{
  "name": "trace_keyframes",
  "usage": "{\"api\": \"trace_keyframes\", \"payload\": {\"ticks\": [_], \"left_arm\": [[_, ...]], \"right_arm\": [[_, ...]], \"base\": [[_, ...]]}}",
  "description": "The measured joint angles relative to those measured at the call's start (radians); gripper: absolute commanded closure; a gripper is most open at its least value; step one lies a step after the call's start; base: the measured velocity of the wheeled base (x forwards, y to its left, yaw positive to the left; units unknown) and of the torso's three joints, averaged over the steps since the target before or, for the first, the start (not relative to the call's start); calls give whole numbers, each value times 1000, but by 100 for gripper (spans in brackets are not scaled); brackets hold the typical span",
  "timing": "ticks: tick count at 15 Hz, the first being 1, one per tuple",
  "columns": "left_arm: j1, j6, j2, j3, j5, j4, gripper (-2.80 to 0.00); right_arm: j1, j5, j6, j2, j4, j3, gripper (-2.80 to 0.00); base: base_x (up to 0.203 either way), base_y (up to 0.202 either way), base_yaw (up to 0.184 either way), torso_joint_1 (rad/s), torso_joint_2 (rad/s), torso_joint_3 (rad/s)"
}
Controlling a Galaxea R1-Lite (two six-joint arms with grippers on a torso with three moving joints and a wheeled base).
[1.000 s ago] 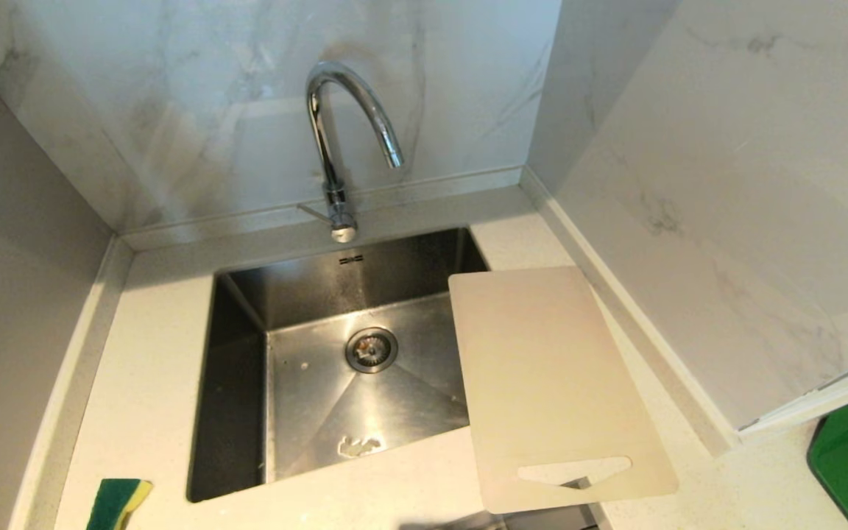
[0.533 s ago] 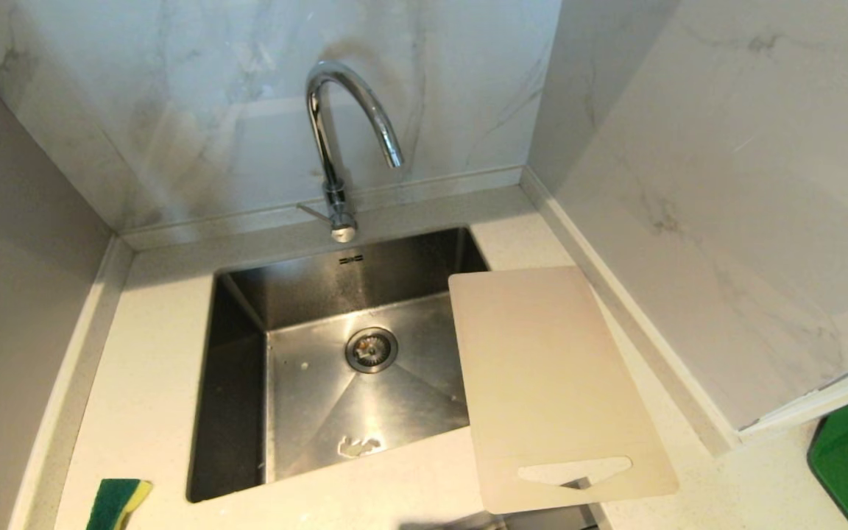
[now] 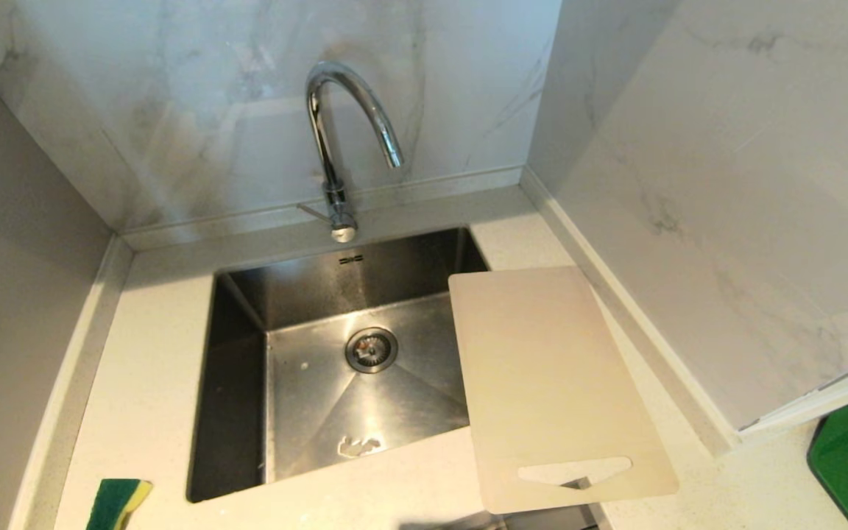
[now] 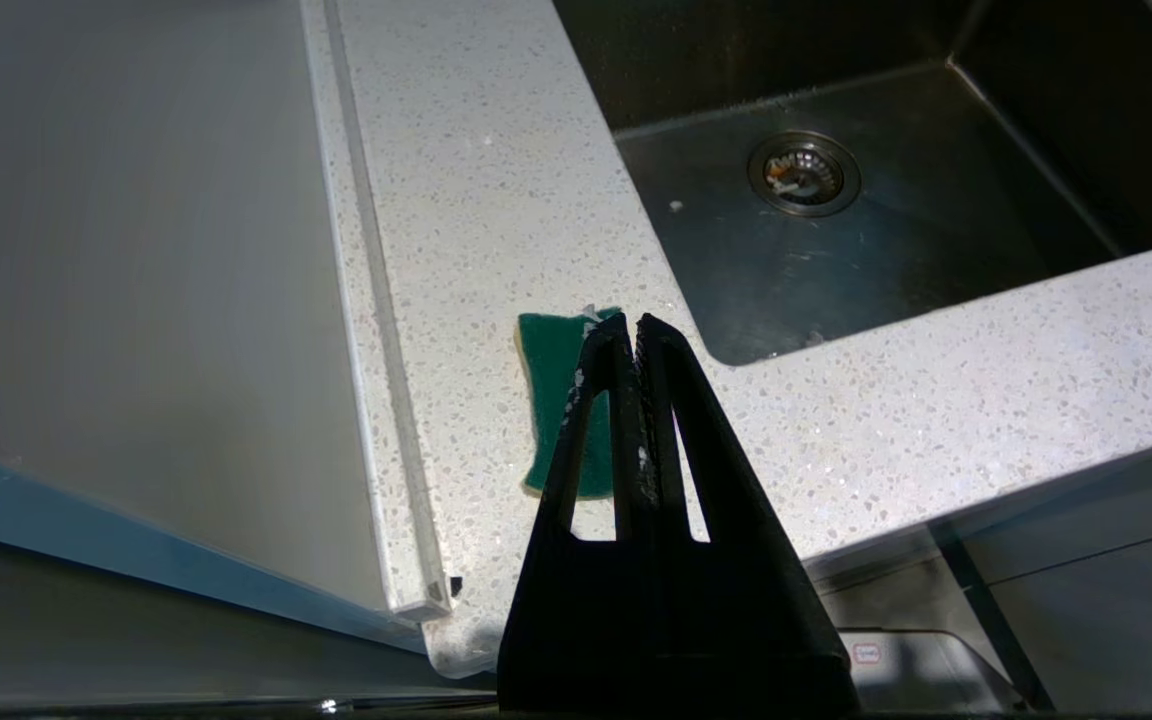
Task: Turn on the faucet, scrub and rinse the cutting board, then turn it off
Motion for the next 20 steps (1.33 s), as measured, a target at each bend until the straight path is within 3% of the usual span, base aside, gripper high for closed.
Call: {"api": "trace_keyframes", "payload": {"ticks": [20], "left_arm": [[0, 0, 1, 0, 0, 0, 0]], "right_arm": [[0, -1, 3, 0, 0, 0, 0]], "base": [[0, 0, 0, 0, 0, 0]]}}
